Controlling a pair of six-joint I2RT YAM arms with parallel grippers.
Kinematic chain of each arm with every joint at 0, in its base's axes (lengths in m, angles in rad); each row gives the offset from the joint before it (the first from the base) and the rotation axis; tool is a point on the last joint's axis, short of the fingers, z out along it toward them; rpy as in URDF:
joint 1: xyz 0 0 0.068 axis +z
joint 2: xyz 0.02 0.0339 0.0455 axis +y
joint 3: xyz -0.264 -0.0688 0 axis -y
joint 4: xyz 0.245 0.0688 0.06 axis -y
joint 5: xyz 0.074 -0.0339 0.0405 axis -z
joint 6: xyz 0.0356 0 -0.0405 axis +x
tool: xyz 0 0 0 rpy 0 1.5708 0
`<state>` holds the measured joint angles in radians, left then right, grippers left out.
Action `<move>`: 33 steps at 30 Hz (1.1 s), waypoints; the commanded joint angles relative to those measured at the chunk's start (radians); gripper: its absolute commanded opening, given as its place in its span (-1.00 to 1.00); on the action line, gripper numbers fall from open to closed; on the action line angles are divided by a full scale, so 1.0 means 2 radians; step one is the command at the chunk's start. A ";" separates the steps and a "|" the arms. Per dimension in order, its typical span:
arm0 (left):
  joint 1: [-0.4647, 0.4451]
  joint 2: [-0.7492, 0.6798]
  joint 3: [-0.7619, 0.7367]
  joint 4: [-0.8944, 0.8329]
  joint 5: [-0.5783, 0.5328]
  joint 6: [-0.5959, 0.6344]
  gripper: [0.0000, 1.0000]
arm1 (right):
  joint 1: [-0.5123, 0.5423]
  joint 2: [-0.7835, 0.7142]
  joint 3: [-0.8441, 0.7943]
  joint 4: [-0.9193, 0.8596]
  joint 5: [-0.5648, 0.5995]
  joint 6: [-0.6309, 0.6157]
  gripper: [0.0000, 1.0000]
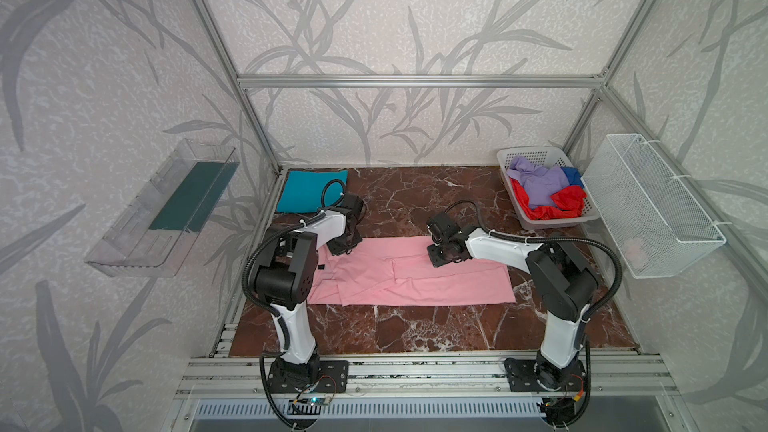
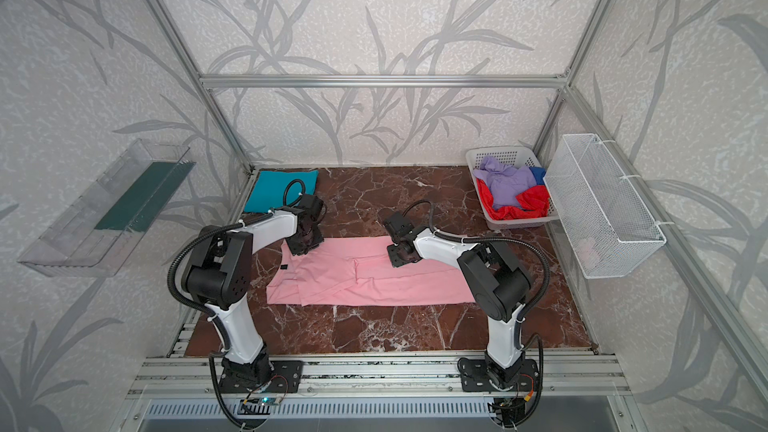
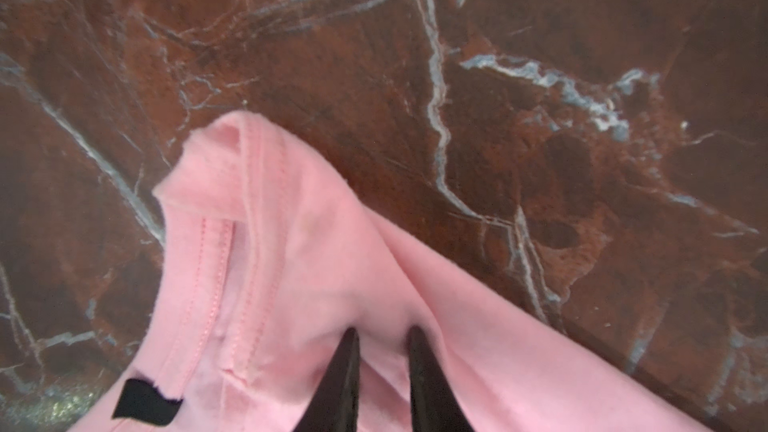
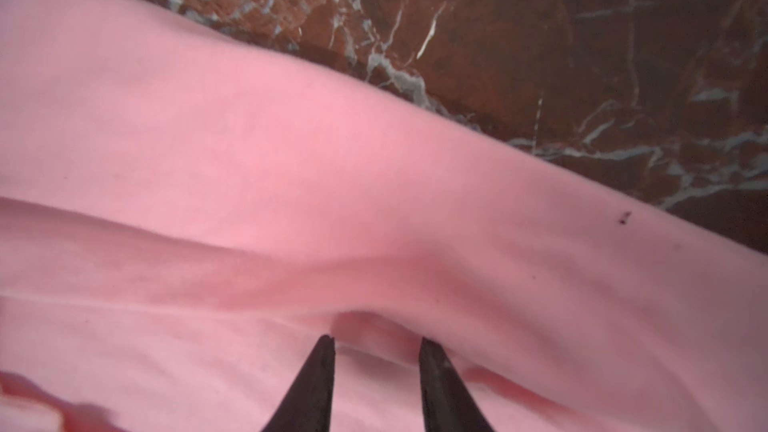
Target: Fold and stack the t-shirts
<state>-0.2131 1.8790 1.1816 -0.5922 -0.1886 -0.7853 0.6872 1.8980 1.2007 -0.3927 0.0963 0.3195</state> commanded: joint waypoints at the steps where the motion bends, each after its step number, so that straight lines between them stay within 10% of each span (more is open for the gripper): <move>1: 0.005 -0.001 -0.018 -0.025 -0.002 -0.001 -0.52 | -0.001 0.016 0.015 -0.008 0.005 -0.005 -0.21; 15: 0.006 0.002 -0.019 -0.029 -0.003 0.001 -0.53 | -0.002 0.005 0.005 -0.010 0.017 -0.003 -0.95; 24: 0.008 0.002 -0.022 -0.032 -0.002 0.003 -0.53 | -0.002 -0.004 0.008 -0.027 0.018 -0.014 -0.32; 33: 0.023 -0.017 -0.050 -0.039 -0.010 0.007 -0.53 | -0.002 0.019 0.029 -0.019 0.009 -0.012 -0.36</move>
<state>-0.1879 1.8446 1.1343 -0.5907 -0.1867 -0.7773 0.6872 1.9152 1.2224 -0.4175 0.1181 0.3012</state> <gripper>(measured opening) 0.233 0.321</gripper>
